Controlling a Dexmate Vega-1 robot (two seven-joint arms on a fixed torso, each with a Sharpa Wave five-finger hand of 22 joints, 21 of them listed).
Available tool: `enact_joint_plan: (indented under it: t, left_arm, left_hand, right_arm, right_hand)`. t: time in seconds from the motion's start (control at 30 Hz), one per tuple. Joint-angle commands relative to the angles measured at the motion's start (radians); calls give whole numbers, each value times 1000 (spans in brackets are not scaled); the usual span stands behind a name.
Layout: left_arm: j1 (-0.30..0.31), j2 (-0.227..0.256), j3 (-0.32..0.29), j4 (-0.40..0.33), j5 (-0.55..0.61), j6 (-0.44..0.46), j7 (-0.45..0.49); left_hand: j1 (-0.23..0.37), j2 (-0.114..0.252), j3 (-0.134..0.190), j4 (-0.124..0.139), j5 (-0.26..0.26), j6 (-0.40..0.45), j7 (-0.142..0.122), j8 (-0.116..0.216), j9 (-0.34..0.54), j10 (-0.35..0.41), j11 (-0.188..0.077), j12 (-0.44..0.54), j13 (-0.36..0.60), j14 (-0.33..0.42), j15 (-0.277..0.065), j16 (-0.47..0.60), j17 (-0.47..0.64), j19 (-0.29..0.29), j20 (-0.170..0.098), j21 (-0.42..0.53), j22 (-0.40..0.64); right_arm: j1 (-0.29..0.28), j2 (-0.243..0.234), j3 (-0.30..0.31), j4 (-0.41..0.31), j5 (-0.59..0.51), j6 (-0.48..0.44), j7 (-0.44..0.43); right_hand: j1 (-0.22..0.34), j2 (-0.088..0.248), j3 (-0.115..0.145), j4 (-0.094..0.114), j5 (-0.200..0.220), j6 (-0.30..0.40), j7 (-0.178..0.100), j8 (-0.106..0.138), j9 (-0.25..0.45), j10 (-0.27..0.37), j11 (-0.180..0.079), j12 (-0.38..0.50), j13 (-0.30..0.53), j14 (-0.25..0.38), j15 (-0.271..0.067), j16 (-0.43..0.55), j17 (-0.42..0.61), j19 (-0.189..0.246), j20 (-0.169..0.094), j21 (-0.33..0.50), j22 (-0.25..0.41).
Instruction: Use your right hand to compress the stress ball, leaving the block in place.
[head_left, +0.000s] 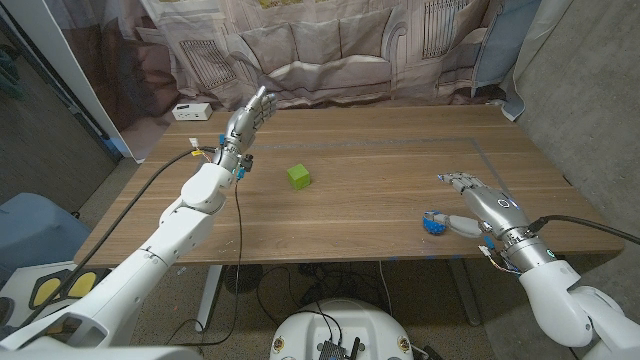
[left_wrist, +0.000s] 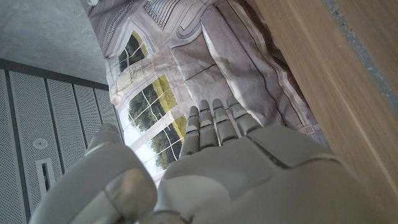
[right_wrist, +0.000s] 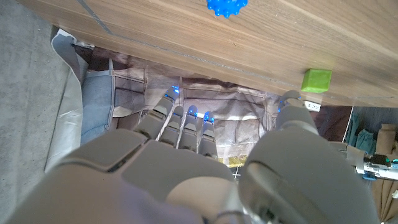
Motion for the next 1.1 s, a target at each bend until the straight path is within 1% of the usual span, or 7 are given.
enact_joint_plan:
  t: [0.03,0.27,0.43,0.77,0.93,1.0,1.1]
  left_arm:
    - [13,-9,-5,16,-4,-25,-1]
    - [7,-13,-4,23,-4,-26,-3]
    - [2,-26,-3,29,1,-43,4]
    - [-2,-23,3,16,12,-30,9]
    - [0,-22,1,7,17,-22,19]
    - [1,-21,-1,2,14,-20,20]
    - [2,-14,-5,-10,22,-17,26]
  left_hand:
    - [5,11,5,-5,-1,20,20,8,4,18,14,-1,3,22,6,3,2,9,6,0,5]
    - [5,10,5,-6,-1,21,27,7,4,17,19,-2,2,22,9,3,2,10,4,0,5]
    - [5,10,5,-7,-2,21,26,7,4,15,18,-3,2,19,9,1,2,11,4,0,5]
    - [4,11,5,-8,-2,23,24,7,4,16,13,-4,2,19,7,1,2,10,6,-1,5]
    - [4,11,5,-8,-2,24,23,7,4,16,13,-4,2,19,8,1,2,10,6,-1,5]
    - [4,11,5,-9,-2,25,22,7,4,16,13,-4,2,19,8,1,2,9,6,-1,5]
    - [4,11,5,-9,-2,27,22,7,4,17,15,-4,2,20,7,1,2,10,6,-1,5]
  right_arm:
    - [52,-63,-22,-77,-55,-128,272]
    - [67,-76,-33,-88,-63,-156,318]
    - [62,-82,-28,-94,-62,-158,330]
    - [69,-88,-22,-91,-45,-170,368]
    - [85,-96,-27,-79,-32,-178,384]
    - [92,-99,-30,-71,-22,-175,384]
    - [104,-109,-40,-61,-15,-178,388]
  right_hand:
    - [18,-3,11,1,6,-8,-1,-2,6,-4,9,-3,2,9,3,-1,4,16,17,0,3]
    - [26,-6,14,2,5,-9,-2,-2,6,-3,10,-3,3,20,2,2,4,32,22,3,3]
    - [48,-9,22,-1,5,-15,-1,-4,6,-1,9,-3,4,48,3,10,4,65,27,10,3]
    - [98,-15,39,-5,5,-11,4,-1,7,1,13,-3,5,58,5,6,2,130,69,21,1]
    - [115,-17,46,-5,5,0,7,3,7,10,22,0,5,70,2,8,1,144,75,20,0]
    - [124,-20,48,-3,4,9,1,6,7,21,15,4,5,85,3,12,1,161,70,21,0]
    - [138,-20,56,6,0,26,-9,8,7,36,0,5,4,135,-7,27,4,226,29,33,2]
